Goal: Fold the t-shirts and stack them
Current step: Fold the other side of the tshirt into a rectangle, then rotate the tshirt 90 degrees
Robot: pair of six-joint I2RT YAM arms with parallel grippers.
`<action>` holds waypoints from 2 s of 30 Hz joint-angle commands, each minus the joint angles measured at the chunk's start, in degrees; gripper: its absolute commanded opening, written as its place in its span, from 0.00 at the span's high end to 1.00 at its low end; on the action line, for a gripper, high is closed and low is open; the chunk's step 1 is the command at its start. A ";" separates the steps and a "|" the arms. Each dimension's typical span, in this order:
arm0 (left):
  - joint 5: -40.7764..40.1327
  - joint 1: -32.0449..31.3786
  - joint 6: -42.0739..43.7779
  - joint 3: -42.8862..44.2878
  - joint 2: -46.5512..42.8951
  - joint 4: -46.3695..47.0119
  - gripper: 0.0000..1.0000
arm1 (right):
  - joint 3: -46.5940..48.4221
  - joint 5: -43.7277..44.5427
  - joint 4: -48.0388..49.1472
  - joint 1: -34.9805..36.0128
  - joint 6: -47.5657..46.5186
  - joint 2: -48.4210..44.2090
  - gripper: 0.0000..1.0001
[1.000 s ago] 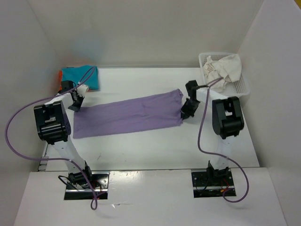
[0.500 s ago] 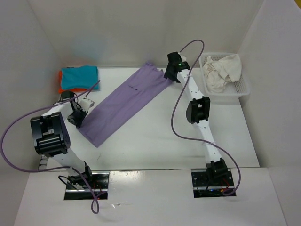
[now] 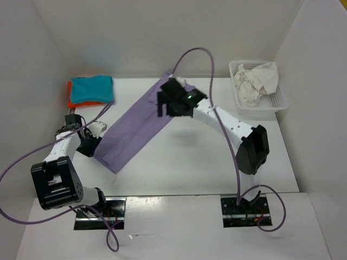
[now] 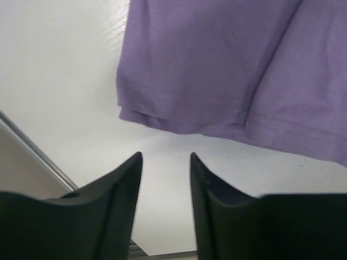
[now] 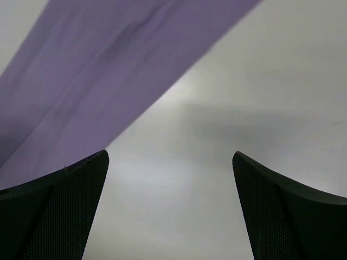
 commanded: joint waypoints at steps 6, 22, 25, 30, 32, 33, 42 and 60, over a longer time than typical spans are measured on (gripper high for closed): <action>1.08 1.84 -6.33 1.76 -1.51 6.67 0.40 | -6.75 -18.66 13.27 20.19 19.64 7.56 0.03; 12.51 10.64 -11.45 8.90 8.96 10.28 0.33 | 16.10 -30.45 7.51 26.53 38.28 29.89 0.35; 14.00 11.96 -10.74 8.37 8.96 10.28 0.33 | 15.16 -30.45 7.11 26.53 40.48 29.74 0.35; 16.81 14.06 -9.52 7.75 8.96 10.81 0.32 | 13.04 -28.78 7.64 26.53 41.80 28.06 0.35; 17.51 14.07 -9.51 7.75 8.96 10.81 0.32 | 14.87 -29.39 6.95 27.05 41.80 29.10 0.31; 17.52 14.07 -9.51 7.23 9.48 10.81 0.32 | 16.36 -29.39 5.63 27.05 41.80 30.16 0.31; 19.63 14.59 -8.37 8.37 10.10 10.28 0.32 | 20.96 -33.78 0.52 27.58 43.20 36.32 0.30; 21.39 15.12 -7.23 9.69 10.63 7.03 0.31 | -3.84 -43.46 21.26 24.24 52.53 29.64 1.00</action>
